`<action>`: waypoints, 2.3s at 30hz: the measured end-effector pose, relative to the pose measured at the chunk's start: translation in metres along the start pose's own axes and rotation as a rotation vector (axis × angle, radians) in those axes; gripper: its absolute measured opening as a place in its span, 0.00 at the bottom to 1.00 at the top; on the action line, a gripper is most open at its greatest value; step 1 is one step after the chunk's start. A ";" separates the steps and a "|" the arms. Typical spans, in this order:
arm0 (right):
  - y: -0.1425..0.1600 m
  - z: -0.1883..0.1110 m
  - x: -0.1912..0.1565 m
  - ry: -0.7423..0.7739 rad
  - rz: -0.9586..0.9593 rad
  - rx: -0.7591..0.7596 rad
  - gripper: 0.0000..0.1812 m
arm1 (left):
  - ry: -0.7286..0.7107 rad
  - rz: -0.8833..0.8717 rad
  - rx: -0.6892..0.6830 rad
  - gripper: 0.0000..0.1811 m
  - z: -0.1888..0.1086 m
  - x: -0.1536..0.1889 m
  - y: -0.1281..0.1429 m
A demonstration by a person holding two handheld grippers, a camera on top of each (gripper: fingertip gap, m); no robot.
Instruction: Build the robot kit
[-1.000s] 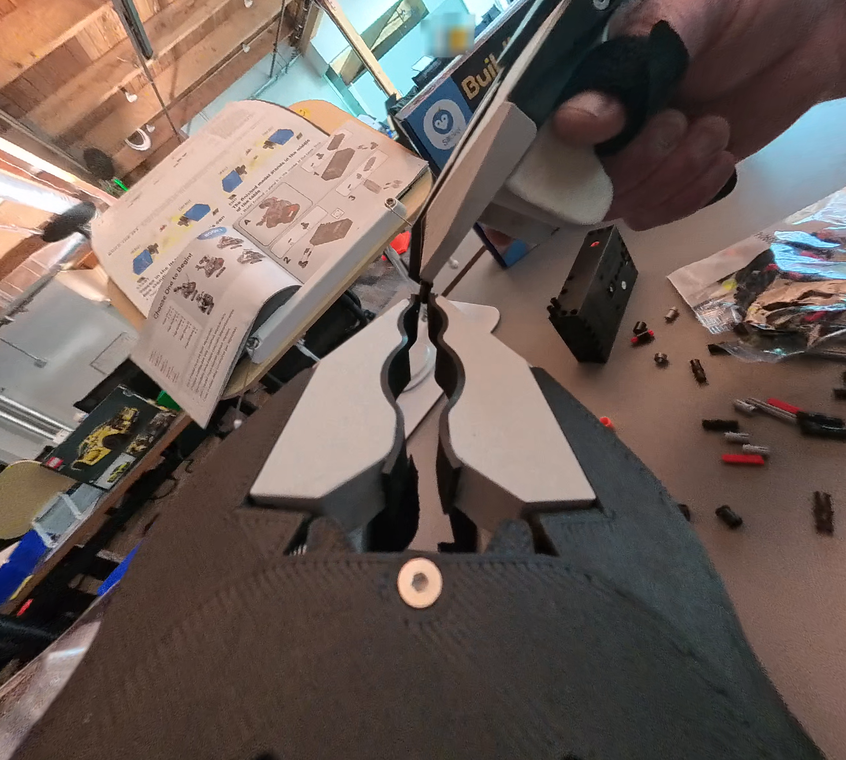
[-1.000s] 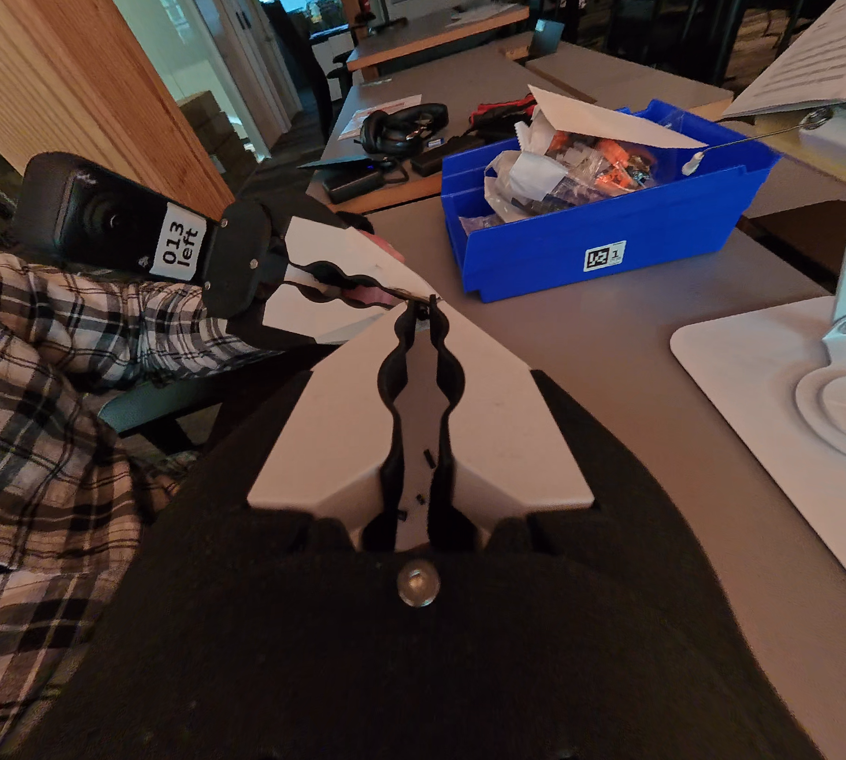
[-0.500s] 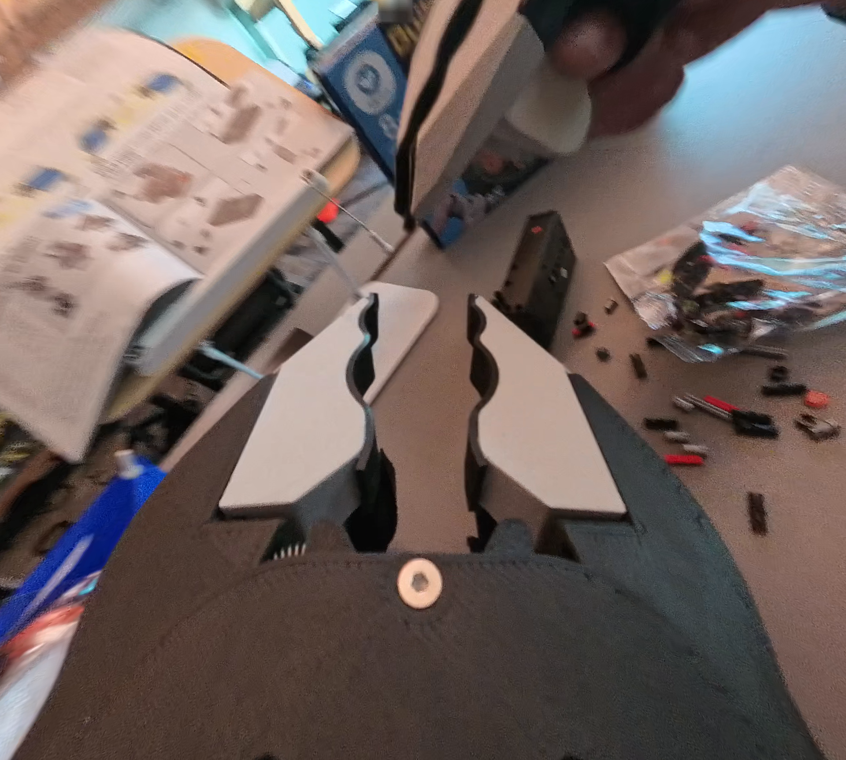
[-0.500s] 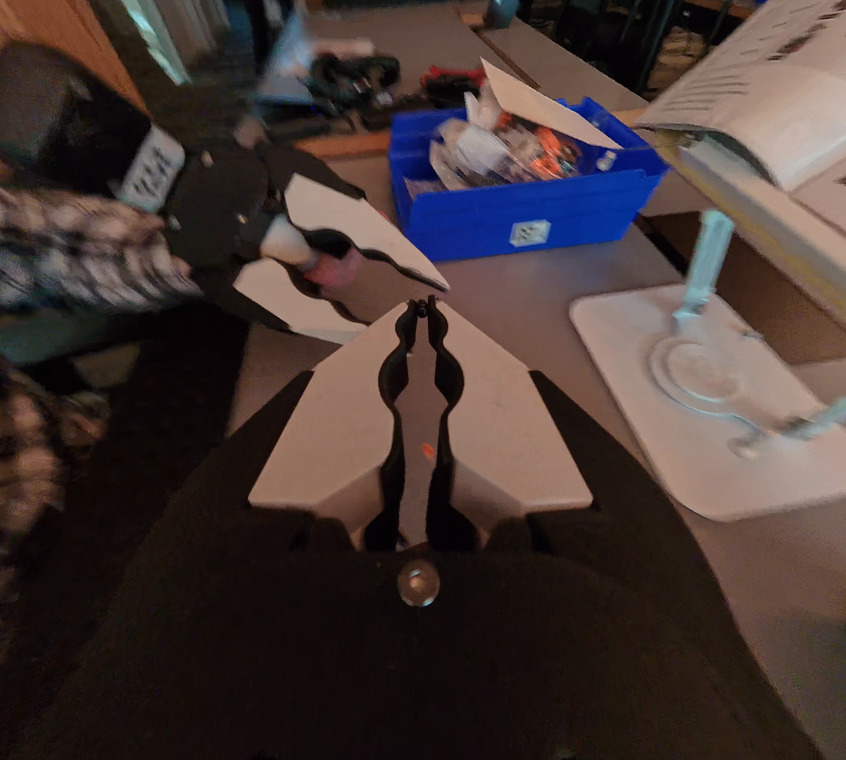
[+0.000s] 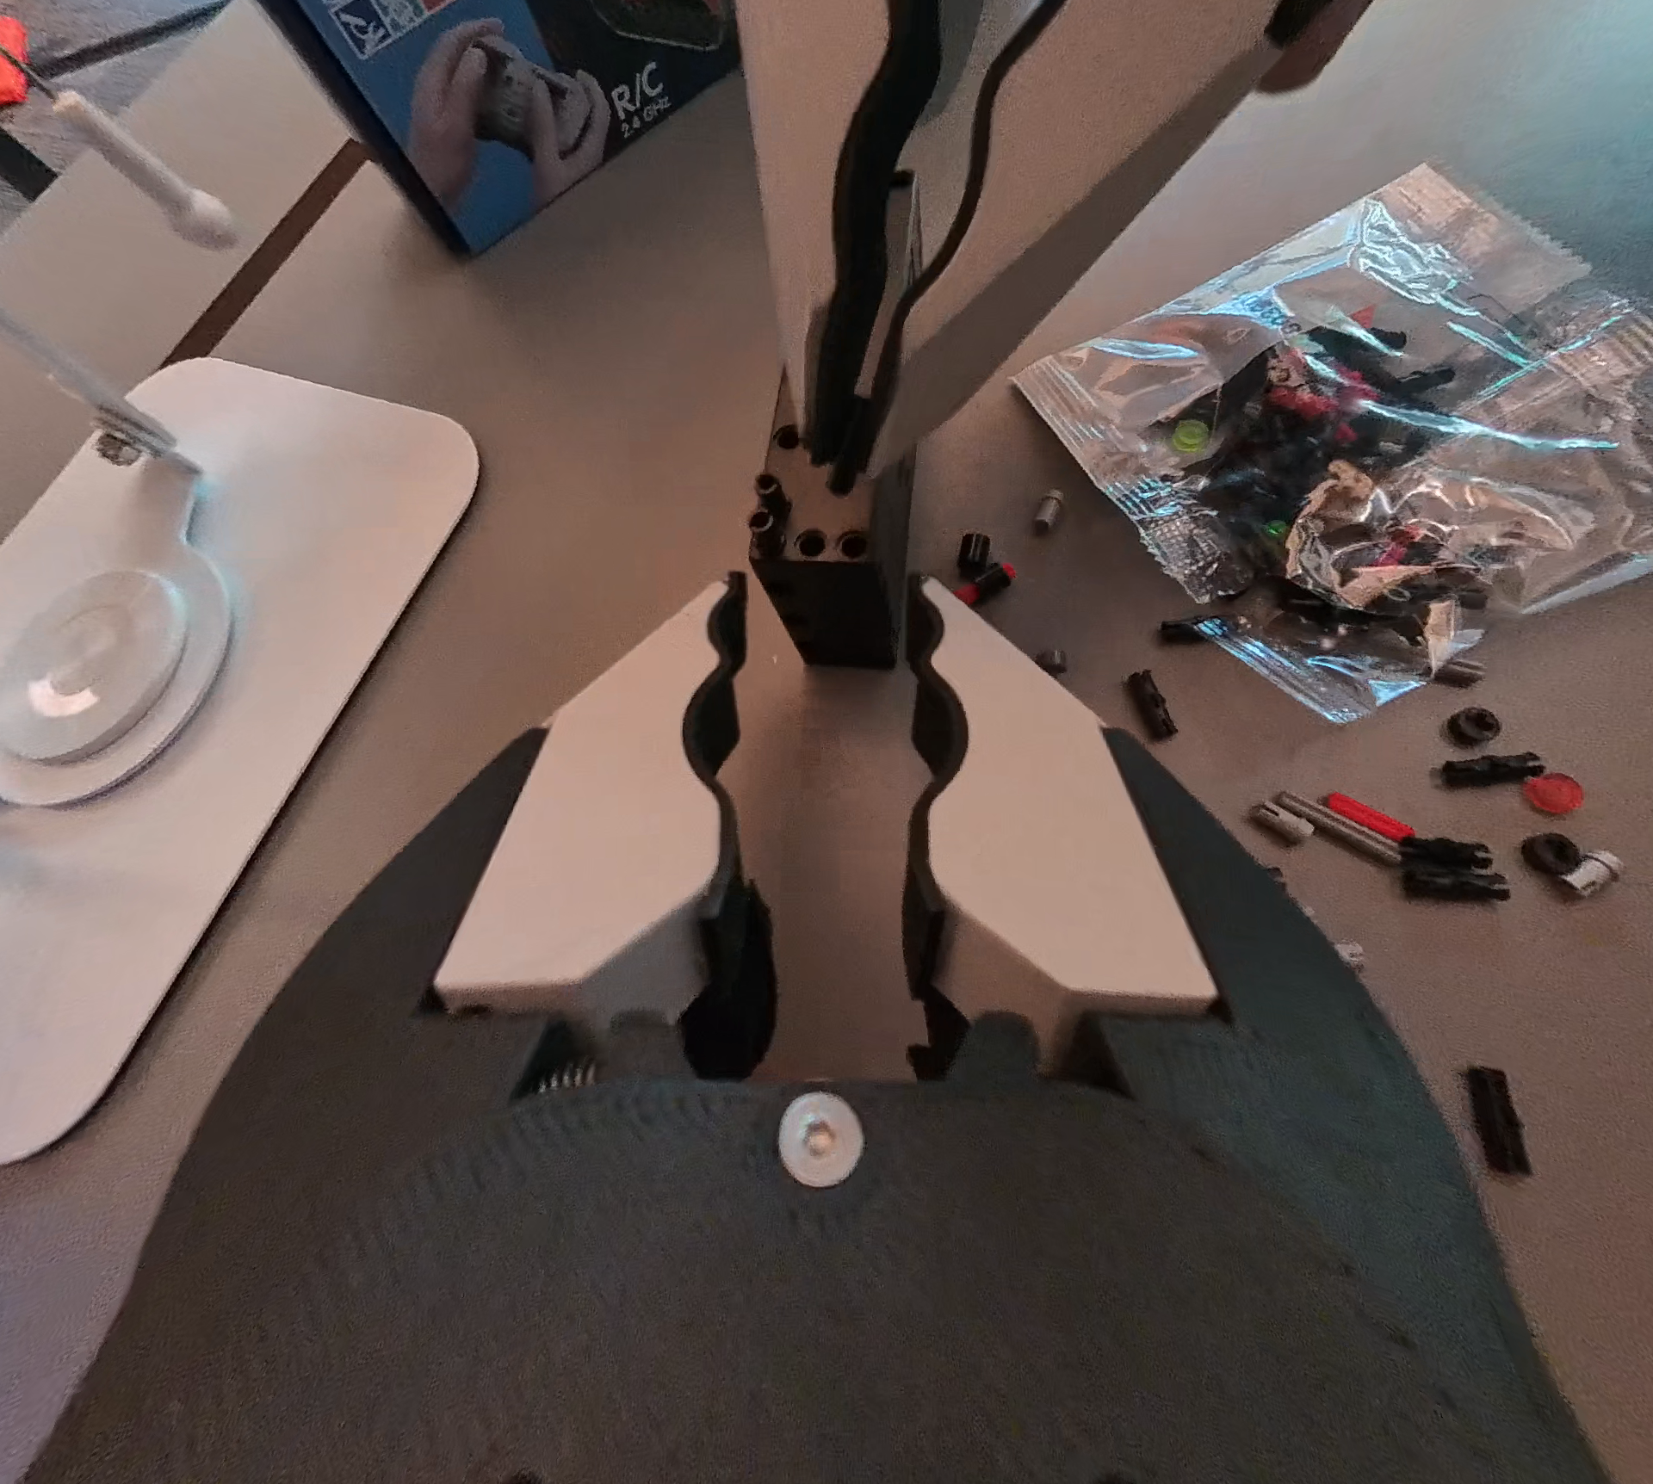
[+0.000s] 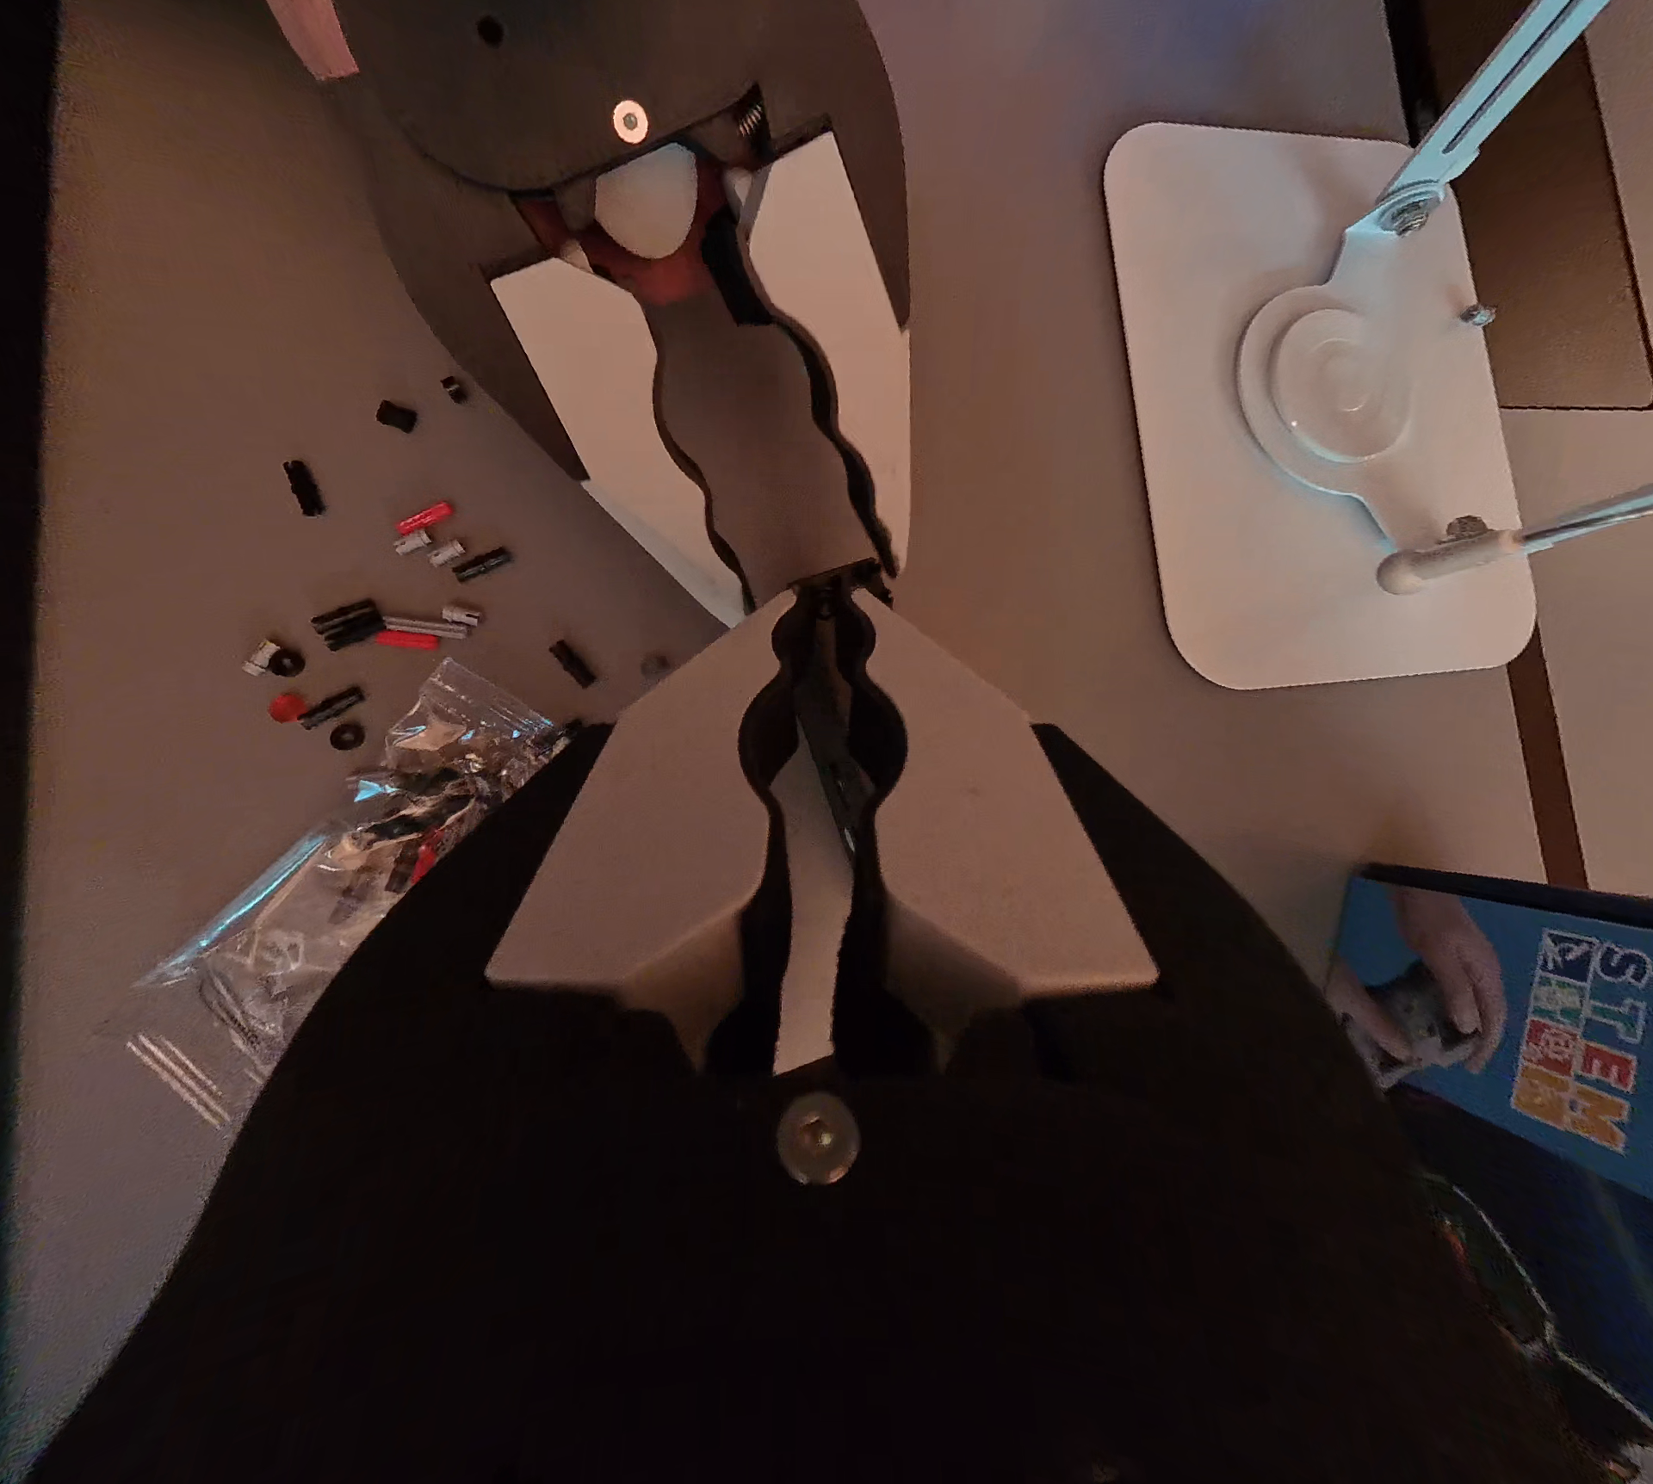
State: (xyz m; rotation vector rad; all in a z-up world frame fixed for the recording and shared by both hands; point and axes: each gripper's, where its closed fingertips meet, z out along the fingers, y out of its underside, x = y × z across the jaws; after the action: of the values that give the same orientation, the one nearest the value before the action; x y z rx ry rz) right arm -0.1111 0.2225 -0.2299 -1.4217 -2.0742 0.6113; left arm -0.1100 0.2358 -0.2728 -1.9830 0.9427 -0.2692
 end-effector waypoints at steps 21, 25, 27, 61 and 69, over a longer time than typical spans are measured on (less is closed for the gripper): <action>0.011 0.013 0.001 -0.073 -0.087 -0.194 0.00 | 0.006 0.017 0.031 0.13 0.002 0.003 0.000; 0.011 0.013 0.001 -0.110 -0.135 -0.266 0.00 | 0.010 0.007 0.029 0.13 0.002 0.003 0.000; 0.012 0.013 0.001 -0.127 -0.170 -0.304 0.00 | 0.015 -0.001 0.032 0.13 0.002 0.003 -0.001; 0.001 0.007 0.010 -0.052 -0.312 -0.246 0.00 | 0.034 -0.023 0.043 0.13 0.003 0.002 -0.001; -0.002 0.007 0.008 -0.067 -0.299 -0.219 0.00 | 0.040 -0.027 0.046 0.13 0.004 0.003 -0.001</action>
State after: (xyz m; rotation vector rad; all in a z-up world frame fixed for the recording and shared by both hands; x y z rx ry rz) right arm -0.1188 0.2287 -0.2325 -1.1804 -2.4068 0.3207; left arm -0.1052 0.2371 -0.2749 -1.9552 0.9281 -0.3444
